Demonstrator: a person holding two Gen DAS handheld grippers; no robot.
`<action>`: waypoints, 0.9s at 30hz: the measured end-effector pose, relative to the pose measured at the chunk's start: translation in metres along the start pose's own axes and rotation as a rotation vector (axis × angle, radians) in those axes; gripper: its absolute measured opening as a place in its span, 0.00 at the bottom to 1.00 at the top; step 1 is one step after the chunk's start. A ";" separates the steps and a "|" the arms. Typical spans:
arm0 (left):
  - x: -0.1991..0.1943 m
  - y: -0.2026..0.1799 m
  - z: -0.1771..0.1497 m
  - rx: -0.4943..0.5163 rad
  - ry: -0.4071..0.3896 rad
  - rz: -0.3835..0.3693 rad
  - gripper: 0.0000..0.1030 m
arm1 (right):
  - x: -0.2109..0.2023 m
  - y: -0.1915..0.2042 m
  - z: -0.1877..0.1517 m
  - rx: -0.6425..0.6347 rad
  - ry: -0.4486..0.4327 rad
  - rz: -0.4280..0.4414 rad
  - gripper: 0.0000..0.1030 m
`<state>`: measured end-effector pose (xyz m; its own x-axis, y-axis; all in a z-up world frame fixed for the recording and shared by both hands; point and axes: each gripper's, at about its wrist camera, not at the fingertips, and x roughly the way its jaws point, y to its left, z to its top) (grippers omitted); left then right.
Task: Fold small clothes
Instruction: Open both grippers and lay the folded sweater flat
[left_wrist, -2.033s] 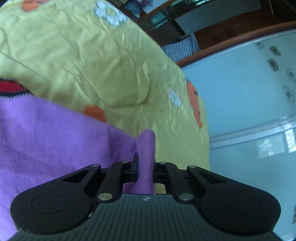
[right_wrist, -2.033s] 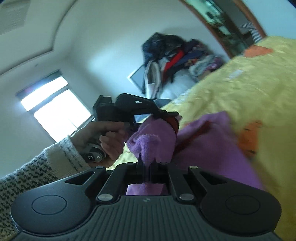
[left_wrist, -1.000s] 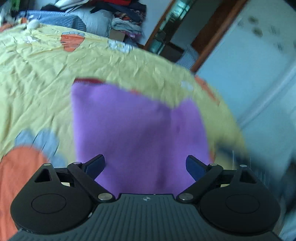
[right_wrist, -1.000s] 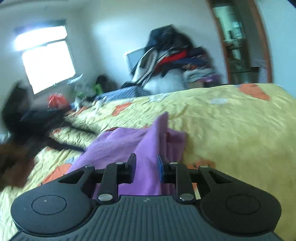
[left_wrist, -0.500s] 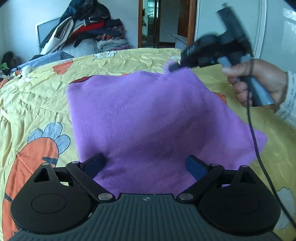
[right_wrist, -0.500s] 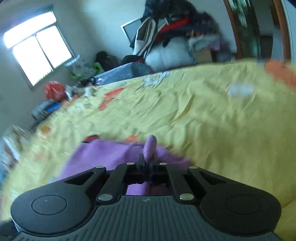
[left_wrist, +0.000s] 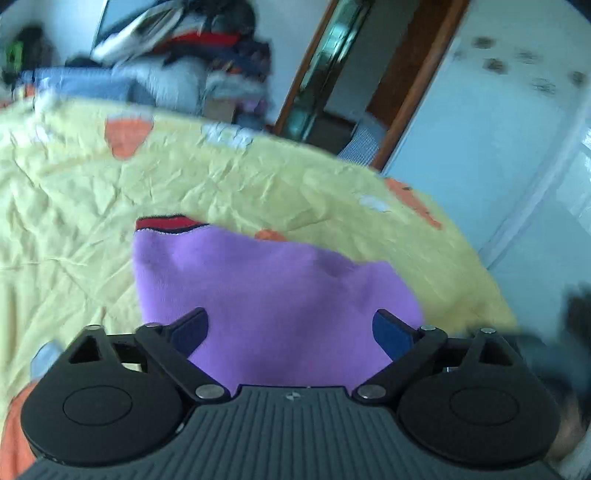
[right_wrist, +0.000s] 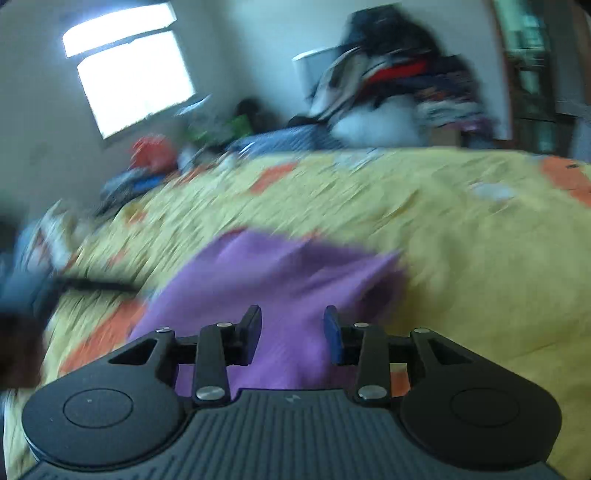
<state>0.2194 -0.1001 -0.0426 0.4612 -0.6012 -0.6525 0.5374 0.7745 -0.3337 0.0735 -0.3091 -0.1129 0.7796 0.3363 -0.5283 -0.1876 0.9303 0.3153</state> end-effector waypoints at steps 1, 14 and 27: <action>0.019 0.006 0.007 -0.003 0.034 0.037 0.81 | 0.007 0.003 -0.004 -0.032 0.030 -0.029 0.30; 0.021 0.022 0.018 0.027 0.032 0.186 0.85 | -0.032 0.029 -0.017 -0.145 0.007 -0.127 0.26; 0.013 -0.008 -0.026 0.090 0.024 0.165 0.98 | -0.064 0.044 -0.051 -0.254 0.094 -0.168 0.24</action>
<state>0.2033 -0.1090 -0.0662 0.5317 -0.4618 -0.7099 0.5175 0.8407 -0.1593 -0.0155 -0.2822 -0.1056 0.7560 0.1757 -0.6305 -0.2132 0.9769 0.0165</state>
